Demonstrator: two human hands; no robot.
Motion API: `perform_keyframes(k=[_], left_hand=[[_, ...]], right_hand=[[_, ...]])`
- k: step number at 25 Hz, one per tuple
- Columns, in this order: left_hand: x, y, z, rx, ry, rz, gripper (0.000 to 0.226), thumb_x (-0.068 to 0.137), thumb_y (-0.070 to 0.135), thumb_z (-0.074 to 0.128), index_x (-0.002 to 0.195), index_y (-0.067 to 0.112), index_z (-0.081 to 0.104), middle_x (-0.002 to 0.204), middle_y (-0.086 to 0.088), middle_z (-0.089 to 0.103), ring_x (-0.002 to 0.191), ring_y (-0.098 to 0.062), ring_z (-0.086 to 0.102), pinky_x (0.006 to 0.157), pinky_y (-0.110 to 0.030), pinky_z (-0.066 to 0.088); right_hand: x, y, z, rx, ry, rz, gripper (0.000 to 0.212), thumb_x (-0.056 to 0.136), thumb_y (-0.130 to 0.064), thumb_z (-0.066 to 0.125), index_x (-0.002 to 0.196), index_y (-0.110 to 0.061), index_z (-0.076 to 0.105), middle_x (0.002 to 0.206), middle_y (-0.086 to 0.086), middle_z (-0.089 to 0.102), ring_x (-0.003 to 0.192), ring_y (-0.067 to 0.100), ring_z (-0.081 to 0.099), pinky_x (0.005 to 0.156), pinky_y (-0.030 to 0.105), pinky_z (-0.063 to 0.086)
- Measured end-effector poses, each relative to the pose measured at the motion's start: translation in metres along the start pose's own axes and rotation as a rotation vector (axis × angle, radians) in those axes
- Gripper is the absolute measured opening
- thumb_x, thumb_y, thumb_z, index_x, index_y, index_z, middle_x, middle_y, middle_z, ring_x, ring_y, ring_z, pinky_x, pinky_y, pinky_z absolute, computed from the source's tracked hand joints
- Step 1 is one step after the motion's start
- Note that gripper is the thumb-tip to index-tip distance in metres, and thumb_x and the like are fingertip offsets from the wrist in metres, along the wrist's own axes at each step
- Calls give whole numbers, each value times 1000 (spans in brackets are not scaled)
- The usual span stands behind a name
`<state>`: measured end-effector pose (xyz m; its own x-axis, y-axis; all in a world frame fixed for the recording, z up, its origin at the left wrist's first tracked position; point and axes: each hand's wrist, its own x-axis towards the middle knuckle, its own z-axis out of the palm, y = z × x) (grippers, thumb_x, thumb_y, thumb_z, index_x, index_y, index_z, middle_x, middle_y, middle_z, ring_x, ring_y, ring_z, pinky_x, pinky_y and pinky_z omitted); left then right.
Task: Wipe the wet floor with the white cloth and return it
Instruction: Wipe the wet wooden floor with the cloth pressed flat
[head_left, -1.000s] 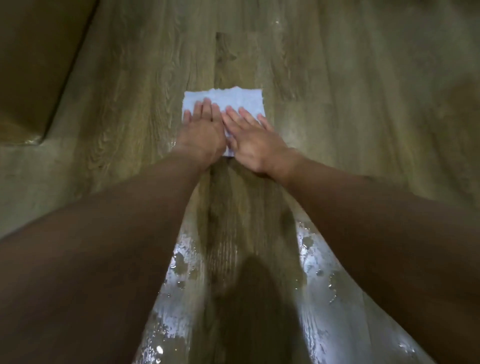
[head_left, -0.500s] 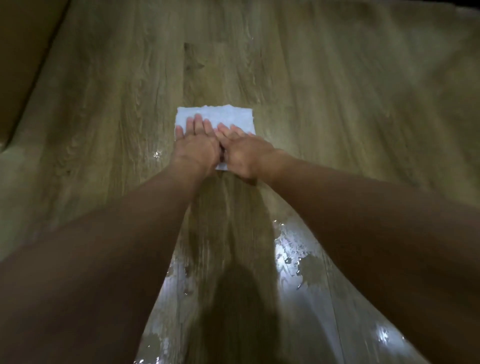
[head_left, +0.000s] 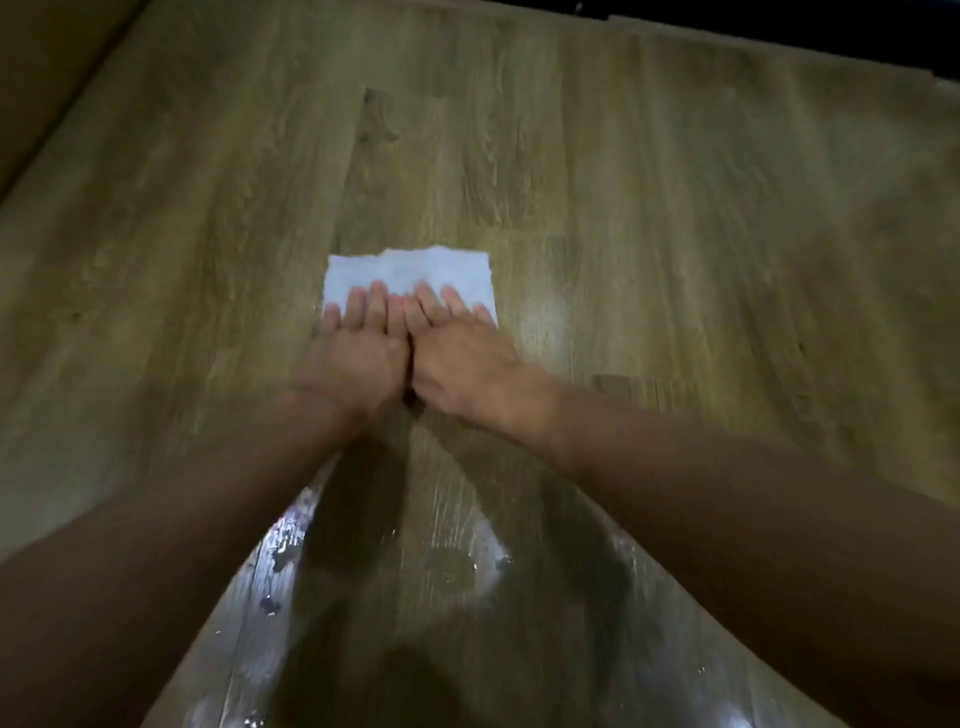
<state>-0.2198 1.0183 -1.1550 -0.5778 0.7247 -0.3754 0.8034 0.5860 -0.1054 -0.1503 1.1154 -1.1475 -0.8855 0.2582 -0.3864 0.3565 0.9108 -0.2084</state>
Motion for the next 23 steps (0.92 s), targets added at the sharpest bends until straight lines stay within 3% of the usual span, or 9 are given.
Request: perform_keyframes(k=[4,7,11,14,18,20,23], left_hand=[[53,-1,-35,-104,-43,-209,65,101,30,29,153,5,-2,160,-19,-3,147,-39,2,118,-51,8],[26,24,-29,-10,-4,-102,63,100,31,24,152,4,0,159,-22,-1,145,-42,7,117,-50,13],[-30,111,-10,-74,57,27,66,97,35,17,152,8,-5,159,-18,-9,147,-39,-6,120,-49,0],[4,123,-20,-111,53,-8,62,100,29,21,153,7,-4,160,-17,-9,147,-37,-5,118,-48,-1],[77,120,-60,-250,-85,-263,66,102,33,34,154,16,-3,159,-16,-13,149,-29,-8,120,-45,3],[65,138,-67,-232,-128,-266,66,101,32,35,154,17,-1,159,-18,-10,149,-31,-3,120,-44,6],[9,177,-56,-210,-104,-131,62,102,31,30,154,17,-1,159,-21,-10,148,-34,-2,120,-42,5]], right_hand=[[54,25,-30,-15,56,-75,62,100,-26,32,154,-20,3,163,-1,1,150,23,1,120,45,5],[3,49,-4,-75,158,-97,57,103,-32,24,154,-14,5,163,1,5,149,22,3,120,41,6],[-99,104,29,-135,160,-63,64,98,-36,27,154,-13,6,163,2,6,150,20,4,121,40,5],[-74,123,14,-100,149,-11,66,95,-35,29,154,-17,6,163,-1,4,150,18,3,121,40,5],[7,140,-36,44,33,-13,60,101,-33,23,155,-21,-1,163,-6,-7,149,15,-6,121,40,-1],[-13,148,-35,27,34,-23,59,102,-32,23,155,-19,0,163,-5,-6,149,16,-5,121,40,0],[-100,163,0,14,111,-18,63,99,-27,27,155,-16,1,163,-1,-3,149,17,-4,121,39,1]])
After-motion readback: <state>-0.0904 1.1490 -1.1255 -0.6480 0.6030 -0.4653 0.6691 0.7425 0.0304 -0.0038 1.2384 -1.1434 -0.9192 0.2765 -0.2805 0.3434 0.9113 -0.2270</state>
